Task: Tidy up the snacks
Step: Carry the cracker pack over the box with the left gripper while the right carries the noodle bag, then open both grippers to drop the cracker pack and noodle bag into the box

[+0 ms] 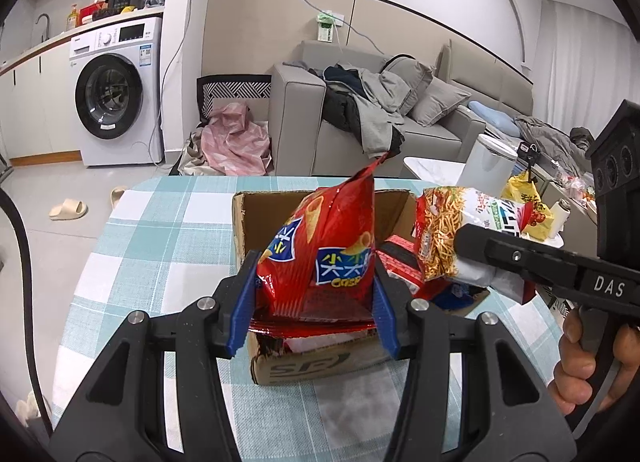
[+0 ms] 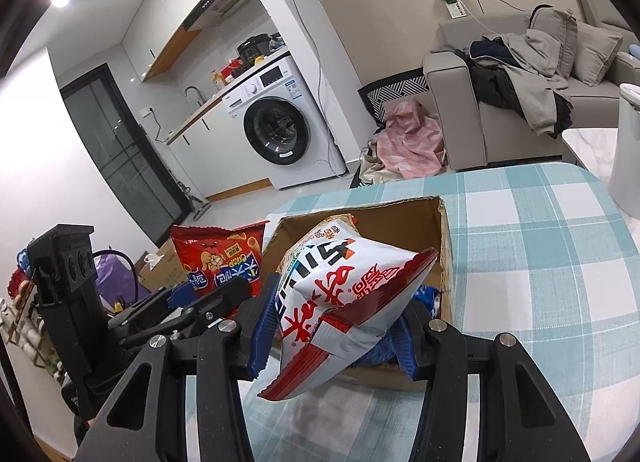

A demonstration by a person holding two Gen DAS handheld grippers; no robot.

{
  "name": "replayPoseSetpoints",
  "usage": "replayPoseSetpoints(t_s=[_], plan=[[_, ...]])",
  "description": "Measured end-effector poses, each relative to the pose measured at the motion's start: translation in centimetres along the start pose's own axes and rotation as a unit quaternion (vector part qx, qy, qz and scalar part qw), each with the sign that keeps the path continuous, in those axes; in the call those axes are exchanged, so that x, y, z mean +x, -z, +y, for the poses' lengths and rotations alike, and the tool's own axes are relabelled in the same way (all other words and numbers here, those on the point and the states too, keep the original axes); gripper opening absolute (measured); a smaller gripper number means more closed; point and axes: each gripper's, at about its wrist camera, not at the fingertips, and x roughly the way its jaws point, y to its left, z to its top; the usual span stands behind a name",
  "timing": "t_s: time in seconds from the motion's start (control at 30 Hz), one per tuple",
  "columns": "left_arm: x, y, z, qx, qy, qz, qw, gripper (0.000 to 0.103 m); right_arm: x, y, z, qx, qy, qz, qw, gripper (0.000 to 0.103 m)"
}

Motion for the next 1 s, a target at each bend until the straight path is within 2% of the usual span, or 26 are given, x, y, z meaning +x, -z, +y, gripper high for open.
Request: replayPoseSetpoints(t_s=[0.43,0.77,0.87,0.93,1.0], plan=[[4.2,0.3,0.8,-0.009,-0.018,0.01,0.9998,0.048,3.7,-1.9,-1.6,0.031,0.018,0.005,0.999,0.05],[5.3,0.8,0.1,0.015,-0.028,0.013,0.9994,0.049,6.0,-2.8,-2.2,0.029,0.049,0.01,0.998,0.051],[5.1,0.8,0.2,0.013,-0.024,0.016,0.9995,0.058,5.7,-2.8,-1.9,0.013,0.056,0.012,0.998,0.056],[4.7,0.8,0.3,0.013,-0.025,0.011,0.9995,0.076,5.3,-2.8,-1.6,-0.001,0.064,0.007,0.998,0.072],[3.9,0.9,0.2,0.016,-0.027,0.001,0.9995,0.083,4.7,-2.7,-1.5,-0.012,0.067,-0.002,0.998,0.081]])
